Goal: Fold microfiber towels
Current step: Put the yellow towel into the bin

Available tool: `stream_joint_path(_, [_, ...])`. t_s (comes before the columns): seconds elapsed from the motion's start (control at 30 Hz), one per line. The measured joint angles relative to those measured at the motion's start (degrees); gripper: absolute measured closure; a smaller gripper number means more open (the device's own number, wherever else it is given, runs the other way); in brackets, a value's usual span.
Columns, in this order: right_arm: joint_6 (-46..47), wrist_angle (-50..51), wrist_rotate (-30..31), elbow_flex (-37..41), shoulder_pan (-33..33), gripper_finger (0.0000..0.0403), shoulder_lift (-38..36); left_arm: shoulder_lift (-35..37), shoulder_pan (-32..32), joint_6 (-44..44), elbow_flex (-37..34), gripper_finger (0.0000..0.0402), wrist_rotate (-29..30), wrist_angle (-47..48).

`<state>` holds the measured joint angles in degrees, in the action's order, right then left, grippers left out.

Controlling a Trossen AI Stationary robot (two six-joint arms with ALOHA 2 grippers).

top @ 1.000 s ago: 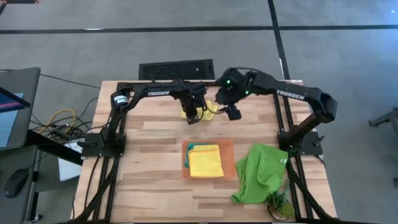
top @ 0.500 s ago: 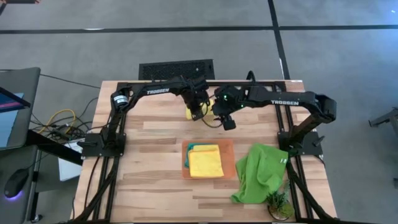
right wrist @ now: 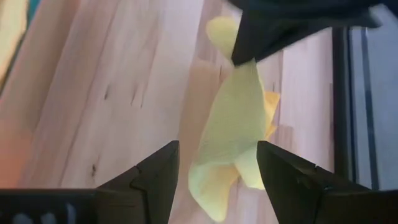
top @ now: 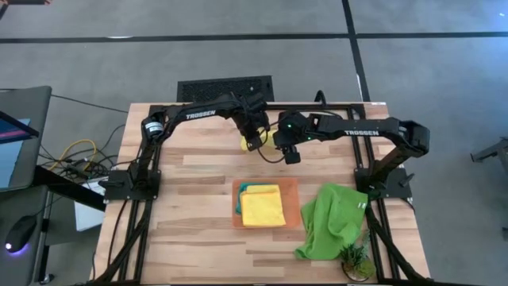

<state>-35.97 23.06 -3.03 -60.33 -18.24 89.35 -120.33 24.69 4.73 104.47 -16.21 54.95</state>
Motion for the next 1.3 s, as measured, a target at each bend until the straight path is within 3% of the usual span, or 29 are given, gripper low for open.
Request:
stream_joint_path(0.23, [-0.06,-5.26,-0.55,-0.04,-0.24,0.0163,0.32,0.00,-0.72,-0.74,0.00,0.0401,-0.02,0.10])
stream_joint_path(0.43, [-0.26,-7.22,-1.95,-0.54,-0.08,0.0163,4.82,0.00,-1.03,-1.01,0.00,0.0401,-0.02,0.08])
stream_joint_path(0.8, [2.94,-4.90,1.09,-0.49,0.29,0.0168,7.16,0.00,-1.03,-1.58,0.00,0.0401,0.15,1.57])
stream_joint_path(0.93, [2.63,-4.37,1.46,-0.54,0.69,0.0206,5.45,0.00,-1.24,-1.86,0.00,0.0401,0.15,2.18])
stream_joint_path(1.23, [2.58,-2.54,1.42,-0.53,2.64,0.0376,5.22,0.00,-2.72,-3.48,0.00,0.0401,-0.01,4.14])
stream_joint_path(1.3, [2.56,-2.20,1.40,-0.53,2.92,0.0390,5.22,0.01,-3.30,-4.19,0.00,0.0401,-0.02,4.51])
